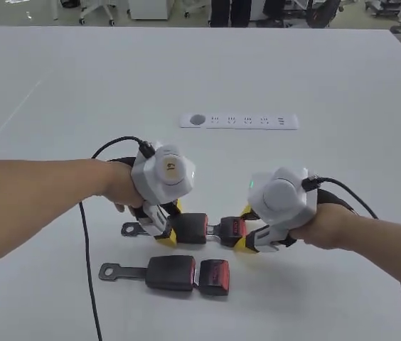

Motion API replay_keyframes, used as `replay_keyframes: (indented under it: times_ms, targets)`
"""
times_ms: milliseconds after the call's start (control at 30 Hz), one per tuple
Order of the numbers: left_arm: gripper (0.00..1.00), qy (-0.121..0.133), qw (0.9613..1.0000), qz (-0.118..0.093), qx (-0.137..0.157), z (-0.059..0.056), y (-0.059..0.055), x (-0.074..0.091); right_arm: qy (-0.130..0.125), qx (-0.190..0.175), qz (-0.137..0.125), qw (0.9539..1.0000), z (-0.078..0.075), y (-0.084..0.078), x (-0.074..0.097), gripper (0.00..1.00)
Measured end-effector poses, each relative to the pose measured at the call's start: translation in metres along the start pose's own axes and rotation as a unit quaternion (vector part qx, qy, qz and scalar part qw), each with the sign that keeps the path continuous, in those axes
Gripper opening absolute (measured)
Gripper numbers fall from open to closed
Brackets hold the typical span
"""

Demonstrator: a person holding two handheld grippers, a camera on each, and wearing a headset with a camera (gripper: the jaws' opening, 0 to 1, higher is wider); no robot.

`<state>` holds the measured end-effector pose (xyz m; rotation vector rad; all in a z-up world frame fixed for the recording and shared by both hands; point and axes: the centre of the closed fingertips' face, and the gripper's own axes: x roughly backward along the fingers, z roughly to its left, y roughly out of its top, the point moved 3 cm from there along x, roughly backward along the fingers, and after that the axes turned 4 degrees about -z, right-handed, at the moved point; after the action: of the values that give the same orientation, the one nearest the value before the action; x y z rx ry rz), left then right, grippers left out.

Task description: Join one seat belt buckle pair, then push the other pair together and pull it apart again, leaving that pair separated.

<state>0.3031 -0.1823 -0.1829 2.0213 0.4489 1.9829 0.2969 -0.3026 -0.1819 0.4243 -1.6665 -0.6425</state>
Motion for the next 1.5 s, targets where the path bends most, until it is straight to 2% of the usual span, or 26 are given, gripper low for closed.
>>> replay_keyframes:
  times_ms: [467,900,1500]
  targets:
    - [0.33,0.002,1.0,0.002,0.001,0.001,-0.001,0.0,0.002,0.004,0.002,1.0,-0.003,-0.004,-0.002,0.31]
    - [0.33,0.002,1.0,0.008,0.004,0.001,-0.001,0.0,0.001,0.01,0.019,0.9998,-0.007,-0.015,0.008,0.31]
    - [0.33,0.003,0.9999,0.015,0.004,0.002,-0.001,-0.001,0.005,0.014,0.029,0.9995,-0.013,-0.033,0.023,0.31]
